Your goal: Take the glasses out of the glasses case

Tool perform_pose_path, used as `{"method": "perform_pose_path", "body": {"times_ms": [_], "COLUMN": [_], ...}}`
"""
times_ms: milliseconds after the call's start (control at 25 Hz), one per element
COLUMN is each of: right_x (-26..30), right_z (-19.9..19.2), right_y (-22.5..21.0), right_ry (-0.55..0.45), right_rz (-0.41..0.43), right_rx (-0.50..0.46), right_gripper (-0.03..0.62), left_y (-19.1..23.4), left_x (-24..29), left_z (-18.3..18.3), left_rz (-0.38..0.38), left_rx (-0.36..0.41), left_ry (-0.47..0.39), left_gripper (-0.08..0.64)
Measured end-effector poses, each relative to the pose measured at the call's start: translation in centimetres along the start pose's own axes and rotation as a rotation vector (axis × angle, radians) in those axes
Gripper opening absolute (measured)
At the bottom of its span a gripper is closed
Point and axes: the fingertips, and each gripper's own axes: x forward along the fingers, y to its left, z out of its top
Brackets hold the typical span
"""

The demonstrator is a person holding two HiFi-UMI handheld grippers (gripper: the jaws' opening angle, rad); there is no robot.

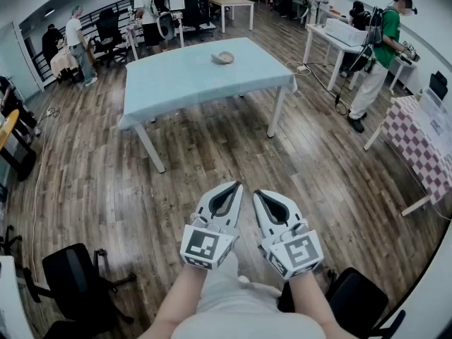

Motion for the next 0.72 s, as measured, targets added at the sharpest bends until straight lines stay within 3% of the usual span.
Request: {"method": "perform_pose_path", "body": {"times_ms": [320,720], "right_x": [-0.2,4.6], "right_z": [0.0,0.0], "right_y": [-1.9,-3.4], "right_ry": [0.003,-0.008], "right_rz": [-0.019,0.024], "right_rx": [0.009,0.033], "right_gripper": [0.008,0.008], "left_y": [0.5,3.6], "left_x": [0.8,4.1], "left_z": [-1.0,-0.9], "left_rz": [0.002,0.013], "left_rx": [-0.001,0.021], "left_ry": [0.005,0.008], "left_gripper": [0.006,0.006]}}
